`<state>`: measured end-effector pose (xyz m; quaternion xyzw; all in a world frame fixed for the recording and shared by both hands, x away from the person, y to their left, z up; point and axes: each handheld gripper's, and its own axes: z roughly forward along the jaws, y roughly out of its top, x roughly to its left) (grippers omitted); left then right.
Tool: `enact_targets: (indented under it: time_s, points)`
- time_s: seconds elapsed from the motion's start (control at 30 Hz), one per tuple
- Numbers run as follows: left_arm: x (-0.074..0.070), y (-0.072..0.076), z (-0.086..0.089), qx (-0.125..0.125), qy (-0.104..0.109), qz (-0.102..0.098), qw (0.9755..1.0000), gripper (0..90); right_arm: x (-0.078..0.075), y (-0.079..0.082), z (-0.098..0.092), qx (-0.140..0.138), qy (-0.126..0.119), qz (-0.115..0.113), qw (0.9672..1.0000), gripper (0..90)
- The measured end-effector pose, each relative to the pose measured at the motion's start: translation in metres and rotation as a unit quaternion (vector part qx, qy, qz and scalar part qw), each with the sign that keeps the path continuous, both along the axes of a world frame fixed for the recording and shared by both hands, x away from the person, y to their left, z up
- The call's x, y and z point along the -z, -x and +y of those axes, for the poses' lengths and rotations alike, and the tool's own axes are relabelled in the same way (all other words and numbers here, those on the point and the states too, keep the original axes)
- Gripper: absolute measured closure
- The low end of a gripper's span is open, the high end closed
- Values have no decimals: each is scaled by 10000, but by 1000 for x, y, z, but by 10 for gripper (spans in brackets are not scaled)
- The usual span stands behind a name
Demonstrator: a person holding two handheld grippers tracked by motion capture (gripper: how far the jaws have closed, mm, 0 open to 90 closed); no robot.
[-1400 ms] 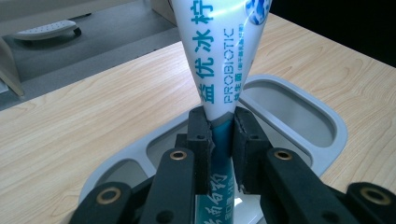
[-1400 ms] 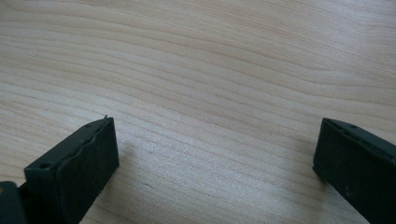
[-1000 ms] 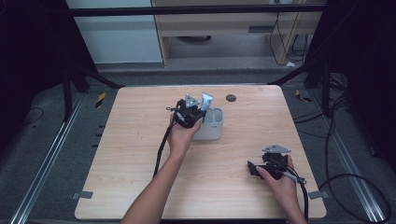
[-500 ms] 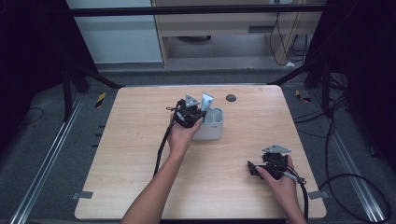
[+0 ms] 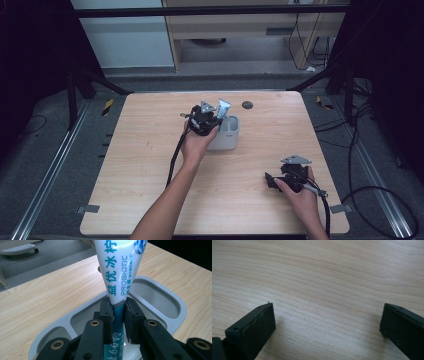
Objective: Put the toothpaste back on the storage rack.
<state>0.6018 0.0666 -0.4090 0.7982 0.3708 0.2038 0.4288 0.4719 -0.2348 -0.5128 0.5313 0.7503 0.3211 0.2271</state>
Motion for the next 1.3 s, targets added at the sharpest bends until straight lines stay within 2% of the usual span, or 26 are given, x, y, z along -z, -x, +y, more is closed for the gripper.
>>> enact_targets:
  time_s: [0.33,1.3]
  points:
    - [-1,-3,-3,4,-33,93,10000,771,0,0,0,1,0,-4,10000,3]
    - [-2,-4,-5,49,-56,118,9999,743,0,0,0,1,2,-1,10000,4]
